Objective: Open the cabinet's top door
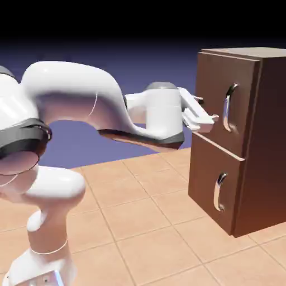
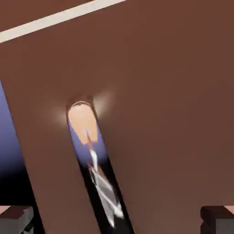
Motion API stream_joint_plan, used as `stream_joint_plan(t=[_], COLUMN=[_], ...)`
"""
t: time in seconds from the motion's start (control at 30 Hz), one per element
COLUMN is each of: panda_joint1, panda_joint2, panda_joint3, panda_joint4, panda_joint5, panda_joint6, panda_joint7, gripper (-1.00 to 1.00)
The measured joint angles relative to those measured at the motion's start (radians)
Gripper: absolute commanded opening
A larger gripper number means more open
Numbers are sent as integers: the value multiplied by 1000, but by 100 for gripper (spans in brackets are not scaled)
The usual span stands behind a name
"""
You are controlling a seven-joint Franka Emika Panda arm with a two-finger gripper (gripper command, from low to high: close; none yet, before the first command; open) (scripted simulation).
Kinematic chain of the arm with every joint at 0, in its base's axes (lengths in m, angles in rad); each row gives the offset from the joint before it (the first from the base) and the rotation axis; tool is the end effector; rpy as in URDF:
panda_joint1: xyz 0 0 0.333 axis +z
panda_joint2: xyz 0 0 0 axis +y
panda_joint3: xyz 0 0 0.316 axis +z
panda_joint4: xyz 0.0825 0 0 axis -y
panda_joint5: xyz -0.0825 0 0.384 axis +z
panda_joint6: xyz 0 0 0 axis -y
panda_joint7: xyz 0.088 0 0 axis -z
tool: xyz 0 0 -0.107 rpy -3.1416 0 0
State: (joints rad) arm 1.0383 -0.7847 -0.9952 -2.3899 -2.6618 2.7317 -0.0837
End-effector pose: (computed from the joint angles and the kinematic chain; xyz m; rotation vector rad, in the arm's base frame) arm 0.4401 -0.0131 0.5045 0.7867 1.5092 0.7778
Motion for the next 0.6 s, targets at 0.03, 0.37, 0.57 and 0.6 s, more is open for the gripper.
stream_joint_plan(t=[0.03, 0.37, 0.57, 0.6], panda_joint1=[17, 262, 171, 135], panda_joint2=[-4, 47, 152, 182], panda_joint3=[-16, -218, -145, -115], panda_joint4=[7, 171, 150, 140], panda_joint5=[-43, -233, -236, -236], panda_joint6=[-5, -24, -44, -48], panda_joint7=[-13, -40, 76, 111], gripper=[0, 0, -100, -100])
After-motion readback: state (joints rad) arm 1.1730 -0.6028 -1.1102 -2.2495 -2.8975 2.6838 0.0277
